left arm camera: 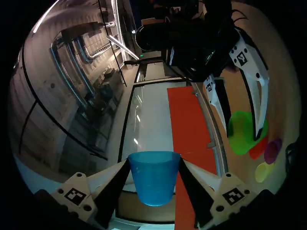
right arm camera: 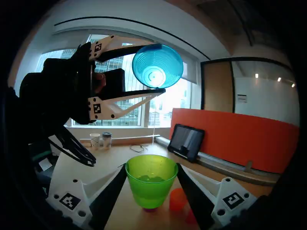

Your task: Pour water

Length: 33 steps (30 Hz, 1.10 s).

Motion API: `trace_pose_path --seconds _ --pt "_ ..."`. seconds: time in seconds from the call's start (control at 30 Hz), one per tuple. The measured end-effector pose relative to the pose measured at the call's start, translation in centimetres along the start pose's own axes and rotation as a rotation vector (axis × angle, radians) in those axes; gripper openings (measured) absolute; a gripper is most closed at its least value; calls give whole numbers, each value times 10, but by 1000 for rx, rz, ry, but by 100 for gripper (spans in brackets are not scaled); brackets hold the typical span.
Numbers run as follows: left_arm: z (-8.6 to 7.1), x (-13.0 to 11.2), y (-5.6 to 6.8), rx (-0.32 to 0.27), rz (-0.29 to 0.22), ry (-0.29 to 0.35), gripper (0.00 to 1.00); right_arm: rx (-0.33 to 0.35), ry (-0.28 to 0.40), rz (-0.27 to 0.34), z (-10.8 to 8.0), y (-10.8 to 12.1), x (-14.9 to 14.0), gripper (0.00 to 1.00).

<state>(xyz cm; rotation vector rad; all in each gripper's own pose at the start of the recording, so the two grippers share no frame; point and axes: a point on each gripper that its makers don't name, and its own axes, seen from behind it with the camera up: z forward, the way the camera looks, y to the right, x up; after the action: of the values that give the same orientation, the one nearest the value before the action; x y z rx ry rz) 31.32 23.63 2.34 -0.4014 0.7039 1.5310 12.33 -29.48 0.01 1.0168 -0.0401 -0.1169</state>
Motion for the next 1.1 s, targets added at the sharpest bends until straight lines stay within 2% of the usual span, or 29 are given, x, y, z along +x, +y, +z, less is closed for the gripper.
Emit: trace_pose_path --seconds 0.3,0.5,0.6,1.1 --pt "1 2 3 6 16 3 87 -3 5 4 -1 1 0 94" --pt "3 -1 5 1 -33 -2 88 -8 6 6 -2 2 1 94" --pt "5 -4 12 -17 -93 -10 87 -11 8 6 -3 3 1 94" --pt "7 -28 33 -95 -508 -93 88 -30 18 13 -12 10 4 94"
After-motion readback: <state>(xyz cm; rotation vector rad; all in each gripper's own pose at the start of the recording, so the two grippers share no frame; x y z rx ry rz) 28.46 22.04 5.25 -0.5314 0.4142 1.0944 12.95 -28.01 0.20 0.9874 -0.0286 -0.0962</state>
